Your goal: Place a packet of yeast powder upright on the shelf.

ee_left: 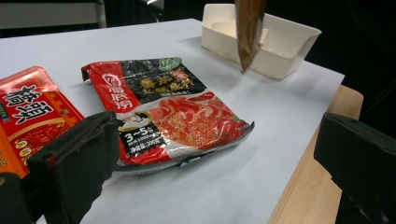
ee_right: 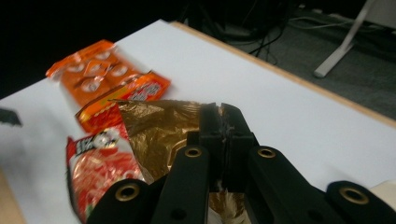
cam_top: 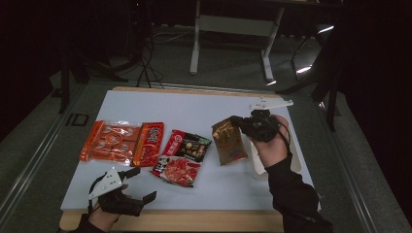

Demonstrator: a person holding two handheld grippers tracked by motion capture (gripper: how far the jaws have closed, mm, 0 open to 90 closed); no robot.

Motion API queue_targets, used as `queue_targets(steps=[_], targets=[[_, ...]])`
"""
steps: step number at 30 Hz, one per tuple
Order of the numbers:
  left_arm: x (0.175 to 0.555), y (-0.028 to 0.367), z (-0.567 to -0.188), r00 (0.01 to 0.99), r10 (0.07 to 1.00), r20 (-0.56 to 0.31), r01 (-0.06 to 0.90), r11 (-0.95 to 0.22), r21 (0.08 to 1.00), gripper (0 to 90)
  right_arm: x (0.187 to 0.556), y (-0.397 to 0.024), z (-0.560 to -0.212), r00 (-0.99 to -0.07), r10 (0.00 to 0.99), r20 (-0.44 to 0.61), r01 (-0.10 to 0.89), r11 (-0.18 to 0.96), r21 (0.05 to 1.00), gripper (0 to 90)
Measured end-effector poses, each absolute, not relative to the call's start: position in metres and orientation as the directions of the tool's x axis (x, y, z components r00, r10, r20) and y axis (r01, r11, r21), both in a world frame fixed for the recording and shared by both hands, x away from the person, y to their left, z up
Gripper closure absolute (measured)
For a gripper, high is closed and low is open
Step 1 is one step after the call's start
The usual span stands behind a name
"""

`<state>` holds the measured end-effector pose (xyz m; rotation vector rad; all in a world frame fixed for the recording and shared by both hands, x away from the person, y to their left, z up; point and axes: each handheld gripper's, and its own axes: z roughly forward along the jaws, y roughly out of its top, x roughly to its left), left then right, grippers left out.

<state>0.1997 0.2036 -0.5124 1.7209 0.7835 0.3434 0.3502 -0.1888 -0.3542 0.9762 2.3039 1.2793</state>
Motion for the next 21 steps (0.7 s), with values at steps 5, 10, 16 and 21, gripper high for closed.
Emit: queue_targets(steps=[5,10,16,21], targets=[[0.2,0.203,-0.513,0.736,0.657,-0.164,0.321,-0.126,0.939,0.9,0.361,-0.193,-0.344,-0.691,0.721,0.044,0.406,0.338,0.849,89.2],[0.2,0.203,-0.513,0.738,0.655,-0.162,0.32,-0.129,0.938,0.9,0.375,-0.197,-0.334,-0.663,0.748,0.036,0.409,0.321,0.854,89.2],[0.2,0.204,-0.513,0.736,0.656,-0.164,0.322,-0.127,0.938,0.9,0.389,-0.206,-0.324,-0.629,0.777,0.031,0.407,0.294,0.865,89.2],[0.2,0.203,-0.513,0.736,0.656,-0.166,0.324,-0.126,0.938,0.9,0.398,-0.215,-0.319,-0.605,0.795,0.039,0.413,0.271,0.869,89.2]])
